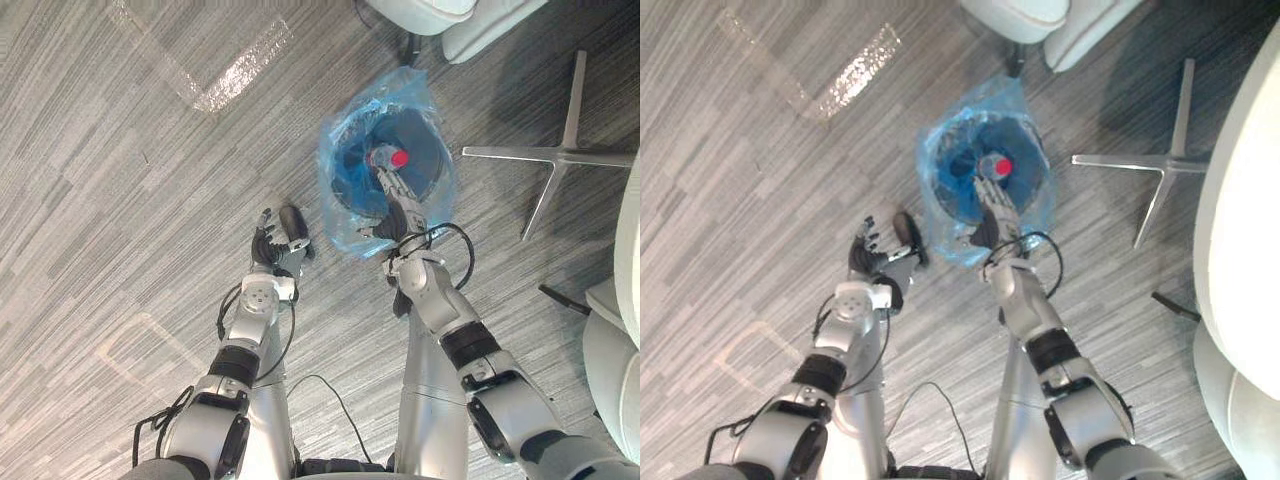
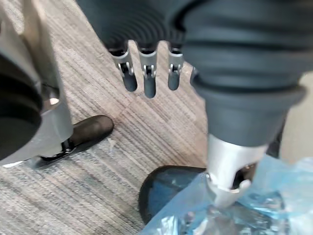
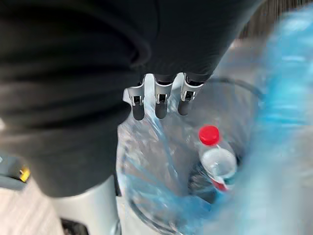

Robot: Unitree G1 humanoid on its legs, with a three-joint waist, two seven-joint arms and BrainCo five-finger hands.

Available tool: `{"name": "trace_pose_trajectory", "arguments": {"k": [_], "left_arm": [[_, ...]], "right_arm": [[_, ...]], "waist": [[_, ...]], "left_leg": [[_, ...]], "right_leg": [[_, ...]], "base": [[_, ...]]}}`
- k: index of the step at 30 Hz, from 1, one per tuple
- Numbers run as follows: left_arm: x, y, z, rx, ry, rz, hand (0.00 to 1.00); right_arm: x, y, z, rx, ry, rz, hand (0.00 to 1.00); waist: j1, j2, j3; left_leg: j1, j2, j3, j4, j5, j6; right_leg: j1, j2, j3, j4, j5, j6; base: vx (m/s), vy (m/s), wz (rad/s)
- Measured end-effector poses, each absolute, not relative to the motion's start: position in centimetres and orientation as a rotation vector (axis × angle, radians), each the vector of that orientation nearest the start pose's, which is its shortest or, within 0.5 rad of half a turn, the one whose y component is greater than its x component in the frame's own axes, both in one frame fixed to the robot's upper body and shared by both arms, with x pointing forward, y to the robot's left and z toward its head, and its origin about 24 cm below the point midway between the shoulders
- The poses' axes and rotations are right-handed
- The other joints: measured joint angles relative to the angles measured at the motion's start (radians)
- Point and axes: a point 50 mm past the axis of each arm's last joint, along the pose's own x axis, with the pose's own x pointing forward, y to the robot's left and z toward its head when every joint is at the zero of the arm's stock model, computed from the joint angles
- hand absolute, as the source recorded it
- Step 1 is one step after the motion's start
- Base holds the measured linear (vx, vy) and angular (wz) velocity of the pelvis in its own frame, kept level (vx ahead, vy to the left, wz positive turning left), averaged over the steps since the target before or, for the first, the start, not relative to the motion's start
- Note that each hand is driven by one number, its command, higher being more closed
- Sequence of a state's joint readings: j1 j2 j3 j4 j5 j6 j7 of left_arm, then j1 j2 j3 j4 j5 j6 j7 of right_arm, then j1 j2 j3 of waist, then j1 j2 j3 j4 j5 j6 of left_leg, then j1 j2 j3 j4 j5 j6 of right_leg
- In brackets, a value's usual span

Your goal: Gather rubbish on tea table into small bin, then transfer packed bag to large trash can.

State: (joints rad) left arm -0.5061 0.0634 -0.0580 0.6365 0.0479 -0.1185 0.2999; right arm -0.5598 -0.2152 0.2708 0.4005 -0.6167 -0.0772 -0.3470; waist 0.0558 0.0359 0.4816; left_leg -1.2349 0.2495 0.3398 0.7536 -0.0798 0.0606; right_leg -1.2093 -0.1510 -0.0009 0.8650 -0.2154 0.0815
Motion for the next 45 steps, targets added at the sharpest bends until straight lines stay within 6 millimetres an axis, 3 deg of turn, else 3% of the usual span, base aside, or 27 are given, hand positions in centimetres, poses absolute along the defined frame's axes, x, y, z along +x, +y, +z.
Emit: {"name": "trace_pose_trajectory", "arguments": {"k": [7,16,27,45], "left_arm": [[33.9,13.2,4.8,0.188,0.003,0.129,0.00],[33.9,13.2,4.8,0.235,-0.004,0.106,0.00],[34.0,13.5,4.9,0.265,-0.010,0.097,0.00],[34.1,13.2,4.4,0.194,0.027,0.141,0.00]], "right_arm": [[33.3,-10.7,10.8,-0.895,-0.448,0.026,0.00],[32.9,-11.2,9.4,-1.088,-0.439,0.117,0.00],[33.7,-13.5,6.1,-1.286,-0.279,0.151,0.00],[36.1,-14.7,6.8,-1.262,-0.125,-0.079,0.00]], "waist": [[-0.004,0.000,0.000],[-0.008,0.000,0.000],[-0.010,-0.001,-0.001],[-0.013,-0.003,0.001]], "left_leg": [[0.016,0.010,0.001,0.002,-0.001,0.000],[0.016,0.014,0.002,0.004,-0.001,0.000],[0.013,0.017,0.006,-0.004,-0.001,0.001],[-0.022,-0.004,0.005,-0.016,0.005,0.008]], "right_leg": [[0.020,0.011,0.001,-0.013,0.006,-0.002],[0.021,0.013,0.001,-0.016,0.012,-0.001],[0.021,0.016,0.001,-0.037,0.023,0.004],[-0.016,-0.004,-0.006,-0.032,0.023,0.005]], "base": [[-0.03,-0.022,-0.05],[0.00,-0.002,0.00],[-0.01,-0.004,-0.01],[-0.01,-0.012,0.02]]}}
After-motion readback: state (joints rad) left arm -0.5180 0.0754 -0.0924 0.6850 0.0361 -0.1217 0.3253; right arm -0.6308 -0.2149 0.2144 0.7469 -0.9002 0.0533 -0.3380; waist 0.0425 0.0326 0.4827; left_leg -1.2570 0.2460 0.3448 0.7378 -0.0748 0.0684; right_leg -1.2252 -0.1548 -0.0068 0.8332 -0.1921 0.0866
